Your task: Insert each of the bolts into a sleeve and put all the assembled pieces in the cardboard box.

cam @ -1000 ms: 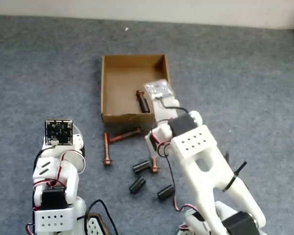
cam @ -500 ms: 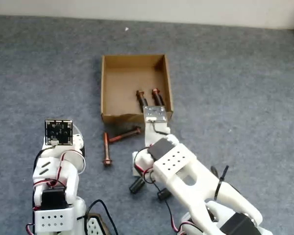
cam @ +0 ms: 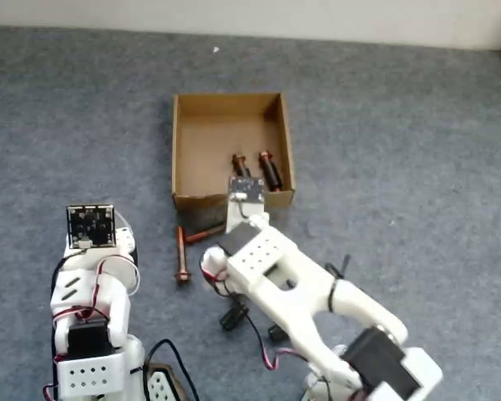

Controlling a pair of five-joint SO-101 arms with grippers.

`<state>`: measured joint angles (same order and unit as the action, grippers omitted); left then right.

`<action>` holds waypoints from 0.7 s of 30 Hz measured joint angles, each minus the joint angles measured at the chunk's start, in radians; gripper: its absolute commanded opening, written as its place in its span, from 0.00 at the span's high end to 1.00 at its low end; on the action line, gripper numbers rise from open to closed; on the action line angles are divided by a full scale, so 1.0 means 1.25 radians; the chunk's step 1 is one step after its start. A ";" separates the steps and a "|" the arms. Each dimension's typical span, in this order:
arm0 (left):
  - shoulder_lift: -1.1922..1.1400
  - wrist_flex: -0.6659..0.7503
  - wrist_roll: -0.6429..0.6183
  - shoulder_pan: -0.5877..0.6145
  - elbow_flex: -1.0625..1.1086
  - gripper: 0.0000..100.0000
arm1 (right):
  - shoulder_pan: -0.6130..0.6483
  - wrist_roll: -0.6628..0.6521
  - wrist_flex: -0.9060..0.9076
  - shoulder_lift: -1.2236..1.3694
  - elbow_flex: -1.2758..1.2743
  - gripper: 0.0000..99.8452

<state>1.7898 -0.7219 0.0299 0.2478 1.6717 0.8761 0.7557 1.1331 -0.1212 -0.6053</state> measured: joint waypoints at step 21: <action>0.000 0.005 0.000 0.000 0.000 0.99 | -0.055 0.002 -0.119 0.142 0.025 0.79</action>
<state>1.7898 -0.7158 0.0299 0.2478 1.6717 0.8071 0.7587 0.9843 0.0568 -0.5746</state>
